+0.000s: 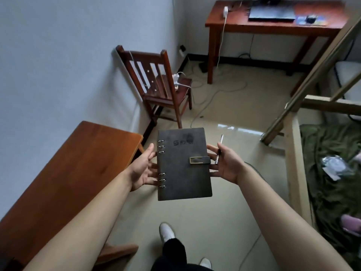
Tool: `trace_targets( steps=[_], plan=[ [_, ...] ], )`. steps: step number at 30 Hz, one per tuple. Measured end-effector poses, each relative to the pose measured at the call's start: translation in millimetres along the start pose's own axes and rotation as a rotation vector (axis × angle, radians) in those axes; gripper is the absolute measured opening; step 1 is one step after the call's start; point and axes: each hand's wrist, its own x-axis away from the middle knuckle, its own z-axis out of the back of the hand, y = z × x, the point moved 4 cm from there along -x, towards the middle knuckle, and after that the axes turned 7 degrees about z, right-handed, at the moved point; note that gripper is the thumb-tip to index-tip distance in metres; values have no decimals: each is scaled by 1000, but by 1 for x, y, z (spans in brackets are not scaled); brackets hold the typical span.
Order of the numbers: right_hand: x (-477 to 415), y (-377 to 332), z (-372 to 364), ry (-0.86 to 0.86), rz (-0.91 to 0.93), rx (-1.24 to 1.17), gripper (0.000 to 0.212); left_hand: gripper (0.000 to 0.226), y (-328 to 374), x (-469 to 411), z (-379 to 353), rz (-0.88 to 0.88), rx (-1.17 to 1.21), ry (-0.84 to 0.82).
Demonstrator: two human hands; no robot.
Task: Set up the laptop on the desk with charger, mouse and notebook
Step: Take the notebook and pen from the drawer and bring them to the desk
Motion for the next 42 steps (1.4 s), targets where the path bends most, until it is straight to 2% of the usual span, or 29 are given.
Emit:
trace_targets(
  steps=[6, 9, 12, 16, 21, 24, 34, 42],
  plan=[
    [-60, -80, 29, 51, 29, 0, 57, 72, 93, -81, -12, 10, 12, -96],
    [-92, -136, 39, 87, 39, 27, 57, 77, 156, -129, -22, -3, -8, -154],
    [-122, -194, 51, 115, 77, 34, 58, 71, 231, -168, -41, -32, -87, -206],
    [-147, -264, 79, 171, 128, 10, 59, 80, 325, -209, -79, -57, -176, -231],
    [-169, -348, 131, 285, 240, -50, 56, 76, 421, -259, -155, -90, -247, -309],
    [-191, -407, 186, 334, 292, -99, 53, 78, 484, -303, -214, -110, -281, -344],
    [-266, -612, 354, 265, 361, -194, 55, 87, 664, -423, -389, -139, -261, -341],
    [-337, -748, 420, 228, 334, -153, 57, 85, 777, -492, -455, -175, -236, -307]
  ],
)
